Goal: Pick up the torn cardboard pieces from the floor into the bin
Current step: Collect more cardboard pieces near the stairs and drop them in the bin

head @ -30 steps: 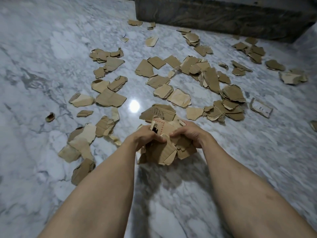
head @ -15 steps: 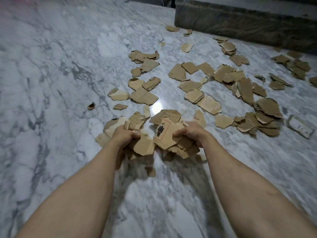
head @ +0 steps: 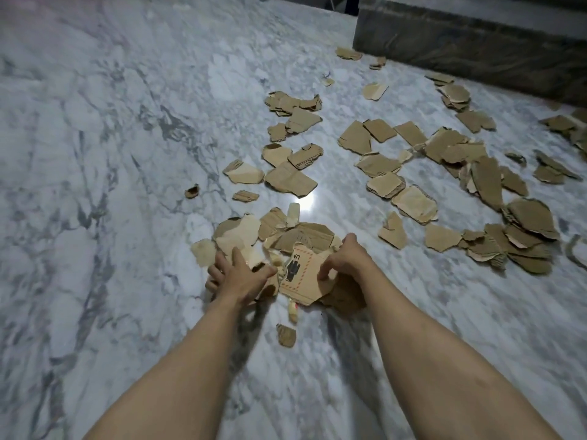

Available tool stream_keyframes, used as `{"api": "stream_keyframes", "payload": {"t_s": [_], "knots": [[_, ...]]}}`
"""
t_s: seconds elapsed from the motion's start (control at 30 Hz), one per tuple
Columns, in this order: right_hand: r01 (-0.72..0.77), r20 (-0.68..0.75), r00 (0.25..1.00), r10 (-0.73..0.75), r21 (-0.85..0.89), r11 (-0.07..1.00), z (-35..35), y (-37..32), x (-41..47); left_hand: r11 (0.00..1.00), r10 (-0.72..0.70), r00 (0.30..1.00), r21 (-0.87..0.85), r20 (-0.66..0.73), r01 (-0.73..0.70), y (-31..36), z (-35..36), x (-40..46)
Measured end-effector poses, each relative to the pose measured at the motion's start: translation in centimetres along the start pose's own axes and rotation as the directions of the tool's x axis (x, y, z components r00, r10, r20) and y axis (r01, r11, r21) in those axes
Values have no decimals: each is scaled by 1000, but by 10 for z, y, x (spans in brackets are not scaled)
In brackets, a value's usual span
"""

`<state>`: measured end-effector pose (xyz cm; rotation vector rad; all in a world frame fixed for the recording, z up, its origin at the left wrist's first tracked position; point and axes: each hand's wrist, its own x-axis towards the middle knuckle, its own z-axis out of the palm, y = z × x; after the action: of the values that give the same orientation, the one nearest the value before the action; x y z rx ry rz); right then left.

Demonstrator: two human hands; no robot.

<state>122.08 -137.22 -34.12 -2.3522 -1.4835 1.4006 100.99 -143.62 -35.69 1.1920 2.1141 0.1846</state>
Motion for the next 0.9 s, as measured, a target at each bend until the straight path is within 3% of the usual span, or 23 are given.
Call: {"api": "stream_keyframes", "payload": {"t_s": [0.07,0.13,0.2,0.33,0.47,0.57,0.7,0.9], "knots": [[14,26,1000,-16,83,996,5,-3,0,982,-5,996,-186,84,20,0,-7,1],[15,30,999,-20,162,987,12,-4,0,889,-83,992,-444,90,115,2,-14,-2],[18,27,999,-26,247,969,19,-5,0,811,-127,985,-560,118,172,-1,-14,3],[32,115,990,-78,363,931,29,-11,-4,825,-23,983,-553,180,121,-7,0,18],[10,169,981,-98,460,888,36,-16,-6,717,-55,987,-682,149,143,3,3,15],[13,216,966,-139,500,866,37,-15,-10,619,-22,967,-756,254,213,8,-1,10],[5,312,926,-211,549,836,34,-14,-12,645,25,957,-736,290,207,16,-1,3],[1,301,910,-284,684,729,22,-7,-1,706,117,965,-703,234,85,31,0,6]]}}
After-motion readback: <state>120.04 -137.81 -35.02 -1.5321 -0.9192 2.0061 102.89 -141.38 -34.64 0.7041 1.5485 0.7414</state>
